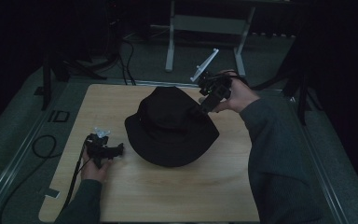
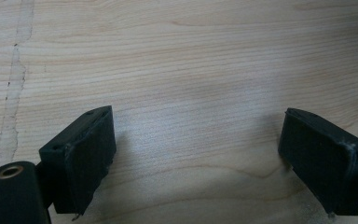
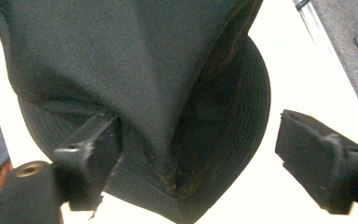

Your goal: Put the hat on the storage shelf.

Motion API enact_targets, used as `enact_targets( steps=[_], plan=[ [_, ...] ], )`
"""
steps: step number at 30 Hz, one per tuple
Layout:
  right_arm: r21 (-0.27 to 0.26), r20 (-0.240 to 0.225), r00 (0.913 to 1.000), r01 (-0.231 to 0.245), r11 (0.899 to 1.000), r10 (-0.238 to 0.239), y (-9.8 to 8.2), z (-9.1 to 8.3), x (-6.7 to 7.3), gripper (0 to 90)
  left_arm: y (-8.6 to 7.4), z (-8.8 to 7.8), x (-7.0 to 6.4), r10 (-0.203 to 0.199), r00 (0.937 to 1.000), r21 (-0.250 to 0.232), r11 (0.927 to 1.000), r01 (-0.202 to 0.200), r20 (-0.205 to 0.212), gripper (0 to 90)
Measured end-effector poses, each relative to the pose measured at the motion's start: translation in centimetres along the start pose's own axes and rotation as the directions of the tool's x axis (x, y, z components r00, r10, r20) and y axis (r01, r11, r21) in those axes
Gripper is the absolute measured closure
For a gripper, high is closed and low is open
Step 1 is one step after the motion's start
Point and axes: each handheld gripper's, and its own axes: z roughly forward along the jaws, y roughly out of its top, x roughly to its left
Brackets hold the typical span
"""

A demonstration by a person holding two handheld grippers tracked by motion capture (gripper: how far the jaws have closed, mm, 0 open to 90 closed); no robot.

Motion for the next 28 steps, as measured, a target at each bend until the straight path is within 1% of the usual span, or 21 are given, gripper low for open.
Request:
enact_targets(
  steps=[1, 3, 7, 10, 12, 15, 18, 20, 28],
  plan=[
    [0.000, -0.002, 1.0000, 0.001, 1.000, -0.001, -0.1, 0.0, 0.1, 12.6, 0.0, 0.0, 0.0, 0.000, 1.0000, 0.000, 1.0000, 0.000, 0.001, 11.3],
    [-0.006, -0.018, 0.9997, -0.015, 1.000, 0.015, -0.4, -0.1, 0.0, 12.6, 0.0, 0.0, 0.0, 0.000, 1.0000, 0.001, 1.0000, 0.000, 0.000, 11.3],
    [-0.003, -0.011, 0.9992, -0.039, 0.999, 0.039, -1.3, 0.1, -0.5, 11.2, 0.0, 0.0, 0.0, 0.000, 1.0000, 0.000, 1.0000, 0.000, 0.000, 11.2],
    [-0.008, -0.012, 0.9987, -0.049, 0.999, 0.049, -2.0, 0.1, -0.7, 11.0, 0.0, 0.0, 0.0, 0.000, 1.0000, 0.001, 1.0000, 0.000, 0.000, 11.2],
    [-0.006, -0.009, 0.9986, -0.052, 0.999, 0.052, -2.4, 0.0, -0.8, 11.0, 0.0, 0.0, 0.0, 0.000, 1.0000, 0.001, 1.0000, 0.000, 0.001, 11.2],
    [-0.012, -0.020, 0.9983, -0.056, 0.998, 0.055, -3.1, -0.2, -0.7, 11.0, 0.0, 0.0, 0.0, 0.000, 1.0000, 0.001, 1.0000, 0.000, 0.001, 11.2],
    [-0.012, -0.019, 0.9985, -0.051, 0.999, 0.051, -3.5, -0.2, -0.5, 11.0, 0.0, 0.0, 0.0, 0.000, 1.0000, 0.000, 1.0000, 0.000, 0.000, 11.2],
    [-0.006, -0.019, 0.9990, -0.040, 0.999, 0.040, -4.0, -0.1, -0.3, 10.9, 0.0, 0.0, 0.0, -0.002, 1.0000, -0.001, 1.0000, 0.002, 0.001, 11.3],
    [-0.008, -0.019, 0.9980, -0.060, 0.998, 0.060, -5.7, 0.4, -0.2, 10.9, 0.0, 0.0, 0.0, -0.002, 1.0000, -0.002, 1.0000, 0.002, 0.000, 11.3]
  ],
)
